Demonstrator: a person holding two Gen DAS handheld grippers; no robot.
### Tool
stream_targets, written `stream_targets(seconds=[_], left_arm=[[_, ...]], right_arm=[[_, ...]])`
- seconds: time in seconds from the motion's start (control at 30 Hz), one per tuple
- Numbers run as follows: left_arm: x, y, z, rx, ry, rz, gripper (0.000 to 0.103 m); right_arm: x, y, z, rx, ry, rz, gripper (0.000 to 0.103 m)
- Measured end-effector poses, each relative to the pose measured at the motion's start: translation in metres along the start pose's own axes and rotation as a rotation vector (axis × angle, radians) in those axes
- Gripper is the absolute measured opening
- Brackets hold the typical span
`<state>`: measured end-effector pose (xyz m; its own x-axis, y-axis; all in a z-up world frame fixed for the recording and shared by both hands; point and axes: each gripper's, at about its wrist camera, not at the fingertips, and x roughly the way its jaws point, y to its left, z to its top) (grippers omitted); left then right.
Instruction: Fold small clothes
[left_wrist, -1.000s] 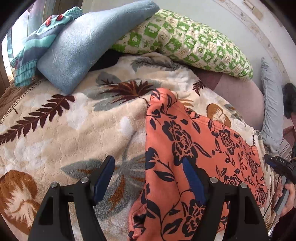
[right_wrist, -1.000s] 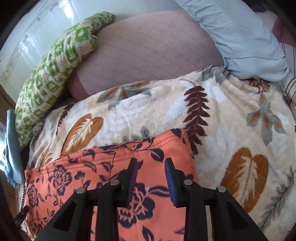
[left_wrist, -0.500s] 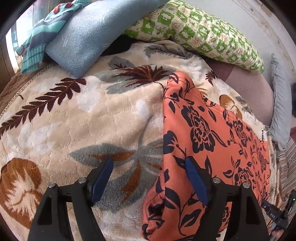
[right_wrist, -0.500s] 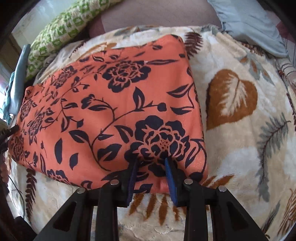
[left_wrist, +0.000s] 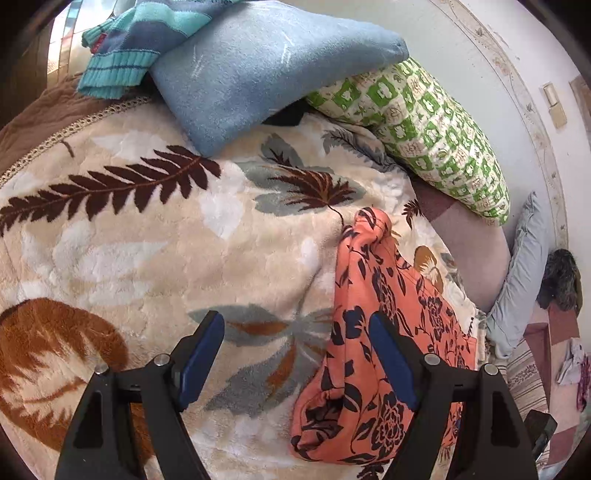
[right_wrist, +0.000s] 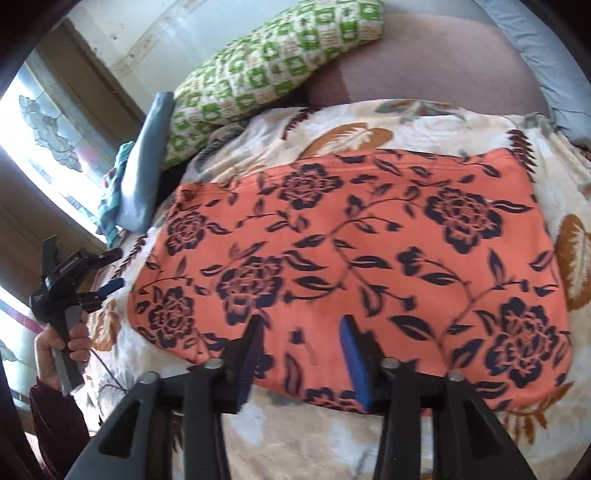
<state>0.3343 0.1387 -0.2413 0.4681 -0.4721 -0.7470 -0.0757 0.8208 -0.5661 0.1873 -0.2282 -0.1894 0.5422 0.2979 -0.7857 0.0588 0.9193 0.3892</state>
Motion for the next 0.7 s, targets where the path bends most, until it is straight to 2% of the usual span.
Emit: stream_targets(seconds=[0.07,0.2,0.3,0.4,0.5,0.7], left_arm=[[0.003,-0.002,-0.001,-0.003,0.011,-0.013,0.081],[0.008,0.002,-0.002,-0.029,0.041,-0.005,0.081],[-0.003,0.011,0.001,-0.067,0.013,-0.025,0.081],[-0.013,0.017,0.006,-0.065,-0.021,0.003,0.081],[-0.017,0.024,0.01,-0.065,-0.033,0.051,0.081],[-0.025,0.039,0.016,-0.116,-0.037,0.015,0.081]], right_arm=[[0.012,0.03,-0.004,-0.086,0.013,0.003,0.068],[0.033,0.098,-0.021,-0.332,0.056,-0.056,0.068],[0.048,0.145,-0.035,-0.513,0.069,-0.106,0.068],[0.067,0.177,-0.049,-0.652,0.083,-0.186,0.068],[0.088,0.197,-0.057,-0.719,0.102,-0.242,0.068],[0.125,0.214,-0.064,-0.789,0.112,-0.35,0.069]])
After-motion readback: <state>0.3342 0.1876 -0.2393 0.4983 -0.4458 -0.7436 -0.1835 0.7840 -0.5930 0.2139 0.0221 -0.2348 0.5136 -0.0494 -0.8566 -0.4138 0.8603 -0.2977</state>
